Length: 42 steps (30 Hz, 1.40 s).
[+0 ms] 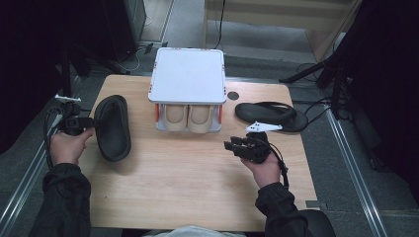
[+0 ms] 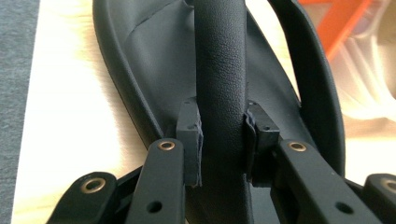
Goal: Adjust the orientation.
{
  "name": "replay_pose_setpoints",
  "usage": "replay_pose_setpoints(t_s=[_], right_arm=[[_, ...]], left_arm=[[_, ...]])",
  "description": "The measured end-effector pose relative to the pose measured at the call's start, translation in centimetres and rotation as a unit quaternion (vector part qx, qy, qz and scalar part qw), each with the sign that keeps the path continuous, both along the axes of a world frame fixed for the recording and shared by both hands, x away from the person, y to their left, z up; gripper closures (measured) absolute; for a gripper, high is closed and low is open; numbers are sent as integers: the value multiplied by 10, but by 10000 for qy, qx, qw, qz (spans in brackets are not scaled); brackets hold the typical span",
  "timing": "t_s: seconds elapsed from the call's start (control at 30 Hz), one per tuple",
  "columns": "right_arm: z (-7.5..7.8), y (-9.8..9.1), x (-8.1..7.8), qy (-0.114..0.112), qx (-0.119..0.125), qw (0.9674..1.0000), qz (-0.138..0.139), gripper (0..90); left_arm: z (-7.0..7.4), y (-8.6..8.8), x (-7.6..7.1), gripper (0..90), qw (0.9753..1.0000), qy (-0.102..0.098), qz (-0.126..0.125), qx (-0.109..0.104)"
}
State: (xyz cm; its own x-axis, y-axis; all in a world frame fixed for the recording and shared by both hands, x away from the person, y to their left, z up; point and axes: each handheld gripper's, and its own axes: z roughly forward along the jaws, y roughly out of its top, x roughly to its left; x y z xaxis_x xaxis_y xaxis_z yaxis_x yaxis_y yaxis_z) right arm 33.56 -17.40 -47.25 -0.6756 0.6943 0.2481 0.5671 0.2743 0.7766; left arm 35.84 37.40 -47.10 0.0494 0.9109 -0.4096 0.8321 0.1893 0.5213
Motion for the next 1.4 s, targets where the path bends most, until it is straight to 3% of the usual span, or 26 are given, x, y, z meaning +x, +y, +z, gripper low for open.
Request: replay_pose_setpoints(t_s=[0.27,0.77,1.17,1.4], right_arm=[[1,-4,1,-19,59,10000,-52,617],[4,-10,4,-22,117,9998,-181,617],[4,-8,8,-37,129,9998,-154,616],[4,-9,8,-41,136,9998,-169,616]], left_arm=[[11,-19,-22,719,9996,-114,-220,-121],[19,-60,-66,716,9965,-248,-797,-84],[9,-100,-98,714,9918,-237,-1253,-47],[-1,-121,-104,711,9882,-115,-1526,-62]])
